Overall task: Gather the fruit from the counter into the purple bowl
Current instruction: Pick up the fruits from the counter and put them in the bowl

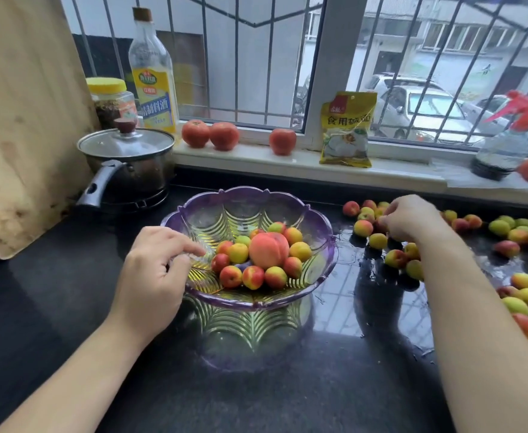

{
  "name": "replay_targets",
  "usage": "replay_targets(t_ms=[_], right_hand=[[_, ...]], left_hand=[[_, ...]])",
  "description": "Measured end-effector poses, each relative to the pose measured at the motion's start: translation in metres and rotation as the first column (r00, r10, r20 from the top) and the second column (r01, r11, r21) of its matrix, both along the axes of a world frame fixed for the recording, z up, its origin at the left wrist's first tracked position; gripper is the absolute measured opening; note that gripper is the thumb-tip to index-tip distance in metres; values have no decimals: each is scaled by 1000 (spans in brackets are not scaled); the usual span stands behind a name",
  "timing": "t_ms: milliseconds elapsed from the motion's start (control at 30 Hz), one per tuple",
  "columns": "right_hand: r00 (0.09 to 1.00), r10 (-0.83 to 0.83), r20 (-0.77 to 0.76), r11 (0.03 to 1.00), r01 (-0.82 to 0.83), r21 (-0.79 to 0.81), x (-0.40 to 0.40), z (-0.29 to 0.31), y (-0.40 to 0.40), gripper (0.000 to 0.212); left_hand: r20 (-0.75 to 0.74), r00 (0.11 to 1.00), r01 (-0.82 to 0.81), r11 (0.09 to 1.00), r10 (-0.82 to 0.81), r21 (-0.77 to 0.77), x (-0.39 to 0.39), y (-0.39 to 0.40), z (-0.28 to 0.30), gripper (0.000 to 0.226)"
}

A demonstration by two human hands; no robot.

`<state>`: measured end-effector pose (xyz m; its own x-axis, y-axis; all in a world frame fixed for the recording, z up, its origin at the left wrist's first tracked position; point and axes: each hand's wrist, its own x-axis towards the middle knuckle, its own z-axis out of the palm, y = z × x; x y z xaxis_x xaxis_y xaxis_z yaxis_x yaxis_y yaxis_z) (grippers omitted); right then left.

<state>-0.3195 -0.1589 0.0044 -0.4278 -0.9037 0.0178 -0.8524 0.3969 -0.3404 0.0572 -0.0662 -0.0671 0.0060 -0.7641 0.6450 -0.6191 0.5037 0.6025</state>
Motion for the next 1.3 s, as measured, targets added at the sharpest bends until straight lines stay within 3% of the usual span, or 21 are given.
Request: replay_targets(t_ms=[167, 300, 433, 533, 667, 833, 967, 1100, 1300], right_hand=[[1000, -9, -30, 997, 11, 73, 18, -21, -8, 37], [984, -28, -174, 1000, 29, 3, 28, -34, -8, 30], [984, -47, -172, 995, 31, -93, 30, -34, -9, 29], [998, -30, -59, 973, 15, -230, 31, -22, -9, 29], [984, 129, 119, 949, -87, -304, 38, -9, -7, 30], [954, 248, 168, 911, -170, -377, 44, 3, -3, 24], [895, 360, 265, 895, -251, -368, 49, 11, 0, 24], [857, 453, 247, 848, -329, -415, 59, 19, 5, 25], [741, 632, 226, 771, -572, -279, 78, 33, 25, 27]], left_hand=[[66, 994, -87, 996, 87, -8, 0, 0, -3, 34], [236, 955, -162, 983, 179, -88, -10, 7, 3, 36], [405, 910, 12, 971, 89, -240, -17, 13, 6, 49], [417, 908, 88, 952, 44, -293, -29, 22, 10, 50], [543, 820, 383, 879, -183, -282, -38, 35, 5, 35], [501, 865, 165, 958, -25, -237, -9, 0, 2, 55], [508, 860, 213, 943, -57, -256, -21, 4, -4, 44], [461, 885, 214, 939, -69, -271, -16, 4, -2, 40], [359, 922, 228, 955, -149, -189, -9, 1, -4, 54]])
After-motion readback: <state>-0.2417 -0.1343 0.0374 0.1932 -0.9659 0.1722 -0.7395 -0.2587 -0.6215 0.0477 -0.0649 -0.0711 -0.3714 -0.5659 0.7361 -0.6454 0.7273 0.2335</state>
